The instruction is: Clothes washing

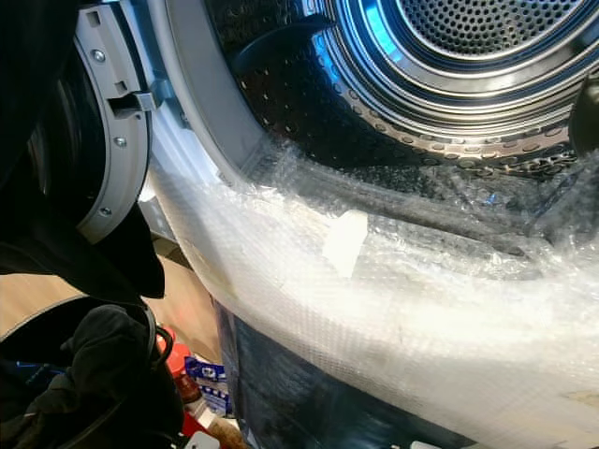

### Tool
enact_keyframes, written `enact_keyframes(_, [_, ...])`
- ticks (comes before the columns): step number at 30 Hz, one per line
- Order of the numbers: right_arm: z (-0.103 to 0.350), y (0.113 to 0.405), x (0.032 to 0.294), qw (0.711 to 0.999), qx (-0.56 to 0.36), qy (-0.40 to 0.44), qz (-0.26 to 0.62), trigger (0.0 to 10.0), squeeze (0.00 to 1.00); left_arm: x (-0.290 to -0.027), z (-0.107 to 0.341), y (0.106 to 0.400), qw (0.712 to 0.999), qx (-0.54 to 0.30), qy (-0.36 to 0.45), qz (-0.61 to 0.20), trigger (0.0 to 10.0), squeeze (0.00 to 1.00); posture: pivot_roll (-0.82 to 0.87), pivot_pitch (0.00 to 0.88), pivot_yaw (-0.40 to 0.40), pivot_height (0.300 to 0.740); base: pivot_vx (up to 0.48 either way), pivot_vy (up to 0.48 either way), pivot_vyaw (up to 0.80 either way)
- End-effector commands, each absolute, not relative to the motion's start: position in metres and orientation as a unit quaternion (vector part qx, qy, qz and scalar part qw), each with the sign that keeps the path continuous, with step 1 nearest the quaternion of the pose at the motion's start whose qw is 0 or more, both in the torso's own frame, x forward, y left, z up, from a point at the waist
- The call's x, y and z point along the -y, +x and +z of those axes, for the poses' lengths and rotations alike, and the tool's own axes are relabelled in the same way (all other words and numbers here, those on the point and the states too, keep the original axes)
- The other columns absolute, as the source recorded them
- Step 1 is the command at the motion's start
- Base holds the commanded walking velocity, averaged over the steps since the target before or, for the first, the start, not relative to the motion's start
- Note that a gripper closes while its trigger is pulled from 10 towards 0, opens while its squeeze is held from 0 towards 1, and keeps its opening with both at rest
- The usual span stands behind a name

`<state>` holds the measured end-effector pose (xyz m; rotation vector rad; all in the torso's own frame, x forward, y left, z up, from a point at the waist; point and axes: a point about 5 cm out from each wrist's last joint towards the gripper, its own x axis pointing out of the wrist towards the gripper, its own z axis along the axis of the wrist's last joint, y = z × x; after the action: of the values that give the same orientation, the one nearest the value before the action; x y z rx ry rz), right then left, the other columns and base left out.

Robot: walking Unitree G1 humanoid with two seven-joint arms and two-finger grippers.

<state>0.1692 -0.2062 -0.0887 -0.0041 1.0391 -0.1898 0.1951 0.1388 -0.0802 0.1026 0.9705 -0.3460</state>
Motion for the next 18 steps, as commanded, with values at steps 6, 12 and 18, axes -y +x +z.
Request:
enact_keyframes(6, [-0.101,0.145,0.192,0.819,-0.552,-0.159,0.019,10.0,0.0,-0.177,-0.06,0.226,0.906,-0.407,0.059,-0.1,10.0,0.0,-0.08,0.0,0.155,0.74,0.0,0.0,0.0])
enact_keyframes(12, [-0.103,0.138,0.194,0.803,-0.568,-0.179,0.019,10.0,0.0,-0.177,-0.06,0.225,0.906,-0.407,0.057,-0.099,10.0,0.0,-0.08,0.0,0.153,0.74,0.0,0.0,0.0])
enact_keyframes(18, [-0.102,0.142,0.197,0.804,-0.566,-0.185,0.007,10.0,0.0,-0.175,-0.058,0.229,0.909,-0.4,0.056,-0.108,10.0,0.0,-0.08,0.0,0.159,0.74,0.0,0.0,0.0])
